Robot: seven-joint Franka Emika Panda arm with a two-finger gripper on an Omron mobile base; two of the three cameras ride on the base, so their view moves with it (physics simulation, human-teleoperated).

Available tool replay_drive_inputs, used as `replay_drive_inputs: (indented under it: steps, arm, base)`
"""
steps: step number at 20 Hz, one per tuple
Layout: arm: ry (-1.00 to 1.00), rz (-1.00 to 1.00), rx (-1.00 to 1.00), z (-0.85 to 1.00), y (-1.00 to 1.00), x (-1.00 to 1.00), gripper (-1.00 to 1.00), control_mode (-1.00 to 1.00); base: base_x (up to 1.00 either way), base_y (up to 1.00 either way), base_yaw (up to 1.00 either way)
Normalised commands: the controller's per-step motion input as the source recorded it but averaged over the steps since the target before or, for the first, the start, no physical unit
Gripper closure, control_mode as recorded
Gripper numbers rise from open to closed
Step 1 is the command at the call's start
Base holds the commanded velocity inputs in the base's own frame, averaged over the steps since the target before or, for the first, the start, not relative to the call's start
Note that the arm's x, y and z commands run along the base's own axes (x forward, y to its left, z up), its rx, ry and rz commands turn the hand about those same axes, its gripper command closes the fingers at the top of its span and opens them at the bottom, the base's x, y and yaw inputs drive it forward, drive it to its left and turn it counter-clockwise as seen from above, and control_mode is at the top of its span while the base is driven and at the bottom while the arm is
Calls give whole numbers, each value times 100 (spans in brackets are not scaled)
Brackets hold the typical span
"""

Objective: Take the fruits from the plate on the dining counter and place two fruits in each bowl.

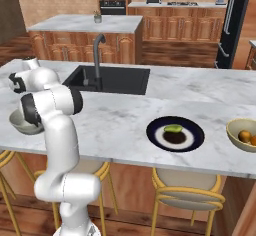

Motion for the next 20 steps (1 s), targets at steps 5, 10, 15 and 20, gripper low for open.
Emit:
replay_drive_inputs:
  steps: [5, 10, 15, 20]
  arm:
    - [-1, -19, 0, 0, 4, -40, 100, -100]
    - [0, -22, 0, -16, 18, -18, 100, -100]
    - [0, -20, 0, -41, 14, -2, 100, -100]
    - [-3, -17, 1, -27, 6, -3, 100, -100]
  base:
    - [0, 0, 0]
    - [0, 0, 0]
    - [0, 0, 0]
    - [0, 0, 0]
